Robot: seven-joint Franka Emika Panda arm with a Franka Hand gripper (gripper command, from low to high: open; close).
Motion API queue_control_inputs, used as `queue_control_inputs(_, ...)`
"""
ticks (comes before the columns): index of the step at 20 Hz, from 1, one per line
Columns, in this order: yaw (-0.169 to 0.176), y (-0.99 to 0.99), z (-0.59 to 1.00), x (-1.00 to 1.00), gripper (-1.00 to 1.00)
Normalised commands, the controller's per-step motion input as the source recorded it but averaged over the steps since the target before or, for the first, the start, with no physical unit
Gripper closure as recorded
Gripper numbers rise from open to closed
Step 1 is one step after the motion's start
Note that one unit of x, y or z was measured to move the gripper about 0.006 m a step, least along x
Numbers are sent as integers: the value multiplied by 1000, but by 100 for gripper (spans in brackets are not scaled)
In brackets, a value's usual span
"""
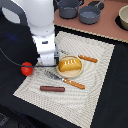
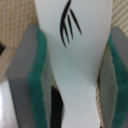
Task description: Interact with the objects in diverse but meaningful ways.
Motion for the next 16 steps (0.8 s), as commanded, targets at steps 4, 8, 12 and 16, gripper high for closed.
queue_control_inputs(4,0,484,969,-308,100)
queue_control_inputs(8,0,516,682,-388,100)
queue_control_inputs(12,0,429,211,-510,100)
queue_control_inputs(16,0,354,-87,-586,100)
